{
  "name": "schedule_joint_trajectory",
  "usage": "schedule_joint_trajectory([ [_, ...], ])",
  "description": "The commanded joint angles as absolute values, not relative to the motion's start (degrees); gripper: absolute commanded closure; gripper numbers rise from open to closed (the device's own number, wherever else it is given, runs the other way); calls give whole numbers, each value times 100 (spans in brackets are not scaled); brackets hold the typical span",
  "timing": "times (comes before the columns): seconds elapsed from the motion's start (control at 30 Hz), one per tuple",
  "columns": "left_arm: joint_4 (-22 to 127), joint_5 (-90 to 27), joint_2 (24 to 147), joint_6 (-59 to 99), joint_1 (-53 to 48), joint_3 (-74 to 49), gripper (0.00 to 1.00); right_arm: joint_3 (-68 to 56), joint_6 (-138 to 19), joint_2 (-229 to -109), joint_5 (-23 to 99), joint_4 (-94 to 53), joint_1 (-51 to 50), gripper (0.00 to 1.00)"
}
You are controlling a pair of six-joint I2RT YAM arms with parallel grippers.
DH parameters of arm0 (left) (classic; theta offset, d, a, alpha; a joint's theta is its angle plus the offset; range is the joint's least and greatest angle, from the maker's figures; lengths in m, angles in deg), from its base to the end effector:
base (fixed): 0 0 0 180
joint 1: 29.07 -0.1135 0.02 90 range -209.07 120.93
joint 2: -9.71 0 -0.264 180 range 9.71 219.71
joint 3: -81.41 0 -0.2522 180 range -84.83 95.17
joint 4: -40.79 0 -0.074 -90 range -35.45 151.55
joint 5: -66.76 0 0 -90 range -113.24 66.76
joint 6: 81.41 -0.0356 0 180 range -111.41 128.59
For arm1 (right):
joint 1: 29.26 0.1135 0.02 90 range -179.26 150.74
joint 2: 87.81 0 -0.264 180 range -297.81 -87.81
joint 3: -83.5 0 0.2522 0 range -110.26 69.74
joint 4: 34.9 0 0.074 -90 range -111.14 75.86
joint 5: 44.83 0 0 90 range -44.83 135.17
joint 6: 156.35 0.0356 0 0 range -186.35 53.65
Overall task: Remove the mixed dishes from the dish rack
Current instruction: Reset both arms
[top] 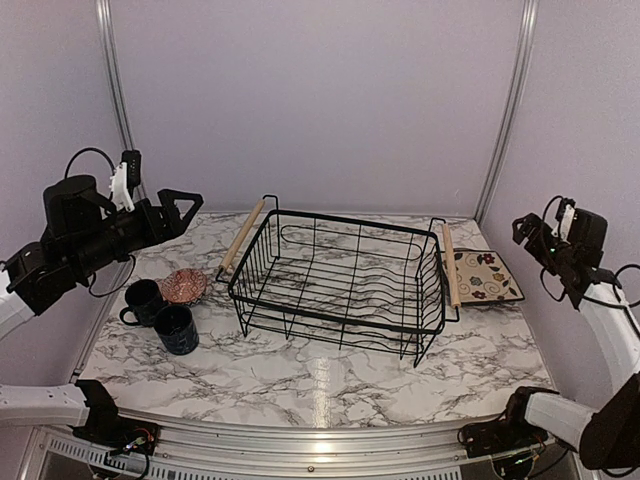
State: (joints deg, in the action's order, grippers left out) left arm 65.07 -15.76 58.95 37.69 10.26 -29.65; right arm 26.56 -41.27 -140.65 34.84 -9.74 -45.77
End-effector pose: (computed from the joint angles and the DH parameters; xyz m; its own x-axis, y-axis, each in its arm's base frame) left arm 0.1530 -0.1194 0.3898 -0.3108 -0.3688 -0.8760 0.4313 0.7666 -0.4757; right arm 0.2068 -0.0546 0.3028 -0.2615 0.5125 -0.8179 0.2539 0.8541 0.4539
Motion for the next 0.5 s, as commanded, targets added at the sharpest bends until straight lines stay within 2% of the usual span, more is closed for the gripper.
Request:
schedule_joint_trajectory([
  [0.0, 6419, -1106, 5701, 3308, 1039, -2764, 1, 2219, -4581, -13518, 2467, -907, -4350, 1],
  [0.3, 6341, -748, 5335, 3025, 1039, -2659, 1, 1737, -4275, -13108, 481, -1735, -4350, 1],
  [0.47, 6506, -422, 5123, 2749, 1039, -2385, 1, 1322, -4321, -12860, 469, -1679, -4350, 1],
])
